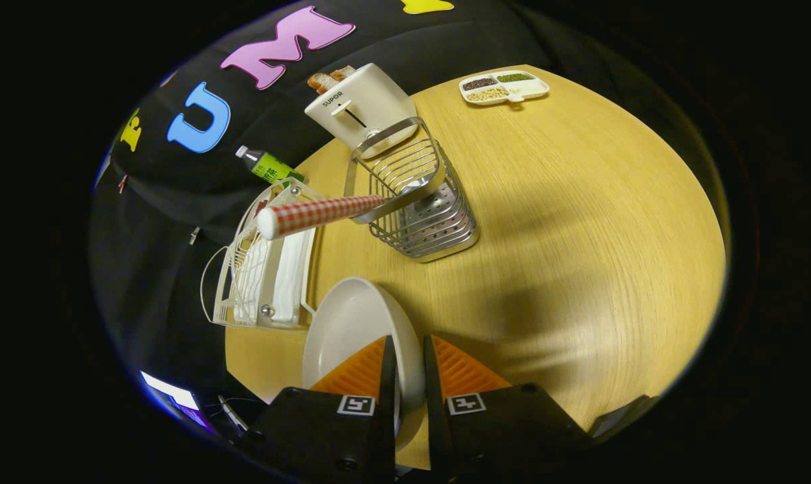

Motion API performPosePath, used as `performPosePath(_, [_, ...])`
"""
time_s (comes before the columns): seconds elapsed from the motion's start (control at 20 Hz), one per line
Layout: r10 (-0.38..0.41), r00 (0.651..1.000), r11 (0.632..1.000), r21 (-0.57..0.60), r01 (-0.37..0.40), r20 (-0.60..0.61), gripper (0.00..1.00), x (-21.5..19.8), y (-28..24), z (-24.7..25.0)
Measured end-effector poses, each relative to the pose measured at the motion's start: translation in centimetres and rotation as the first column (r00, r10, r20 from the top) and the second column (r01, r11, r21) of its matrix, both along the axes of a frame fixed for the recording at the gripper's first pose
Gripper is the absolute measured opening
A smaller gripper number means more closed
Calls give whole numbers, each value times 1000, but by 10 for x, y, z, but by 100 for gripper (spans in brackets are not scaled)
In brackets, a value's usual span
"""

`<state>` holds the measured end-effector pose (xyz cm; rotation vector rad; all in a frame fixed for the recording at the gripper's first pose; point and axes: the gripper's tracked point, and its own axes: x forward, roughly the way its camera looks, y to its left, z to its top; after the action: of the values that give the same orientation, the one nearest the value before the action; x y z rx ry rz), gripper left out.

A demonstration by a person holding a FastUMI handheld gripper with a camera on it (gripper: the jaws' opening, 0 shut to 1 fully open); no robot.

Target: Take the plate from the dish rack, then take the spoon from the basket and place it into the plate.

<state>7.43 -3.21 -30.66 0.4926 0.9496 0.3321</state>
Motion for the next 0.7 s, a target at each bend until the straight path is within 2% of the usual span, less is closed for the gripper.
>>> performPosePath(0.1, [13,1000,999,-52,-12,25,26,0,-5,-2])
performPosePath(0.2, [109,991,983,-160,-95,83,29,-6,-11,-8])
performPosePath(0.35, [211,956,952,-264,-154,204,86,-5,-16,8])
performPosePath(0.4, [221,942,949,-278,-149,251,95,-1,-17,19])
performPosePath(0.45, [227,926,948,-284,-140,301,97,3,-17,33])
performPosePath(0.7, [252,835,939,-333,-89,489,98,25,-15,83])
